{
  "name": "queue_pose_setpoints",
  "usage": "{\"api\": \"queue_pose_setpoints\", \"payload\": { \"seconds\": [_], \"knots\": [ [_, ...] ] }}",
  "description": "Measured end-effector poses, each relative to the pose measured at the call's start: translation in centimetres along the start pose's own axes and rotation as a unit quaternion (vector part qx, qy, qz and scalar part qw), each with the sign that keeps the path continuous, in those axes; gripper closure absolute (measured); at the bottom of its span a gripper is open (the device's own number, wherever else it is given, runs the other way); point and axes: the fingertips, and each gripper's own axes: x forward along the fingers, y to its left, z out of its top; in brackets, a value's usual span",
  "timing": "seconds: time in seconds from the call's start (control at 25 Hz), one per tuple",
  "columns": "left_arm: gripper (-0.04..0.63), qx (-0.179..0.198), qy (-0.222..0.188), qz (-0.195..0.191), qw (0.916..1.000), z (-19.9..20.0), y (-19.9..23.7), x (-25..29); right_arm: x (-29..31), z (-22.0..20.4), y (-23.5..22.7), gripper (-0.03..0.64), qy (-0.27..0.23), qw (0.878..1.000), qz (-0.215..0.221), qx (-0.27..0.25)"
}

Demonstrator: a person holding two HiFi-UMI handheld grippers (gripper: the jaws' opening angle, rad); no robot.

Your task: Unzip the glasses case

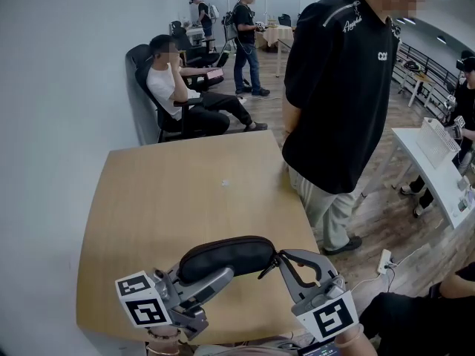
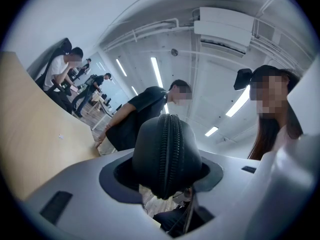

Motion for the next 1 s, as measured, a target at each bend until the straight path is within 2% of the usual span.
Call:
{"api": "queue_pose_setpoints", "payload": {
  "seconds": [0.16,0.68,0.8,1.0],
  "knots": [
    [0.365,-0.004,0.004,-0.002,1.0000,-0.4,-0.2,0.2,-0.4,-0.1,-0.1,0.600,0.001,1.000,-0.003,-0.002],
    [0.367,0.006,0.039,0.000,0.9992,-1.6,-0.4,0.3,-0.9,-0.9,0.1,0.600,0.026,0.998,-0.006,-0.055],
    [0.367,0.010,0.034,0.002,0.9994,-1.6,-0.2,0.3,-0.8,-1.0,0.3,0.601,0.027,0.998,-0.002,-0.058],
    [0.365,0.013,0.009,-0.003,0.9999,-1.4,-0.3,0.5,-0.7,-0.8,0.1,0.601,0.017,1.000,0.001,-0.027]
  ]
}}
